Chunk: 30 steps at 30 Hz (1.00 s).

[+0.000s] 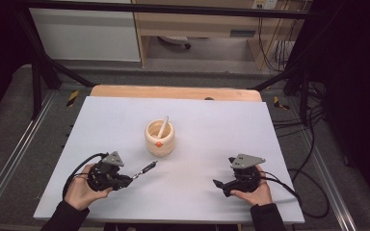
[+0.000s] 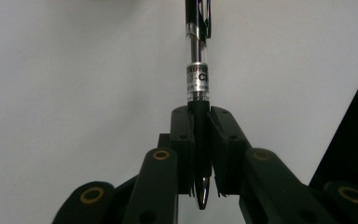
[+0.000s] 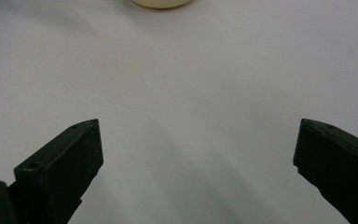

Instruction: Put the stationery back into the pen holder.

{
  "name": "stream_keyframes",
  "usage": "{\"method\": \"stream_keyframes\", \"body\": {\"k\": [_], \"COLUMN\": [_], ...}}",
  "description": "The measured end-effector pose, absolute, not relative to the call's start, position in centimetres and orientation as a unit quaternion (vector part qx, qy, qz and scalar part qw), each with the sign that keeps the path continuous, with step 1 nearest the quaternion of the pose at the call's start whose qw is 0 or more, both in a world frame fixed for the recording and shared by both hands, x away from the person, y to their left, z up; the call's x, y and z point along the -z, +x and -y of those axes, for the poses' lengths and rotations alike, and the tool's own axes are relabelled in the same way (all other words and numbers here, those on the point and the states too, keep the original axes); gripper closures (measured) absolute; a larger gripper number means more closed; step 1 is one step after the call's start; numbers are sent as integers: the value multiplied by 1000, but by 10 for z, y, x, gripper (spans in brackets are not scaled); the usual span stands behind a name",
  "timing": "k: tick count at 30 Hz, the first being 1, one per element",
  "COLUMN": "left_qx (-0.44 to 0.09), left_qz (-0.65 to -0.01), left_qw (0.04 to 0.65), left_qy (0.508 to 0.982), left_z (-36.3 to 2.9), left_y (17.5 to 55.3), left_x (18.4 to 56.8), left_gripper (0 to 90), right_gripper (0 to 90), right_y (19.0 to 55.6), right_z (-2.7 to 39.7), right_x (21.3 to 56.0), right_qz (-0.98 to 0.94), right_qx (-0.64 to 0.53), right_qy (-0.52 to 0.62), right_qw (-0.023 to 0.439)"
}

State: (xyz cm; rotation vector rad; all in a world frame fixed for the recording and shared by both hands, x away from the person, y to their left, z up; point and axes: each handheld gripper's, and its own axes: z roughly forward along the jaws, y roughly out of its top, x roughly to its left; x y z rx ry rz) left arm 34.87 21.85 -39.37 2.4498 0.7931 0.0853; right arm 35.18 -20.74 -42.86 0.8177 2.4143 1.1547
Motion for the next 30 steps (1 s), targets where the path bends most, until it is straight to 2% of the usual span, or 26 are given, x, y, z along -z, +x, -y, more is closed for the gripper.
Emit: {"method": "stream_keyframes", "body": {"k": [10,30], "left_qx": [-23,-10], "left_qz": [-270,-242], "left_qw": [269,262], "left_qy": [924,934], "left_z": [-192,-153], "left_y": [356,369], "left_x": [391,388], "left_gripper": [797,797], "right_gripper": [33,45], "right_y": [348,345], "right_z": [169,126], "right_x": [420,411], "right_qz": [-880,-901], "right_qx": [-364,-283], "right_qy": [210,77], "right_qw": [222,319]}}
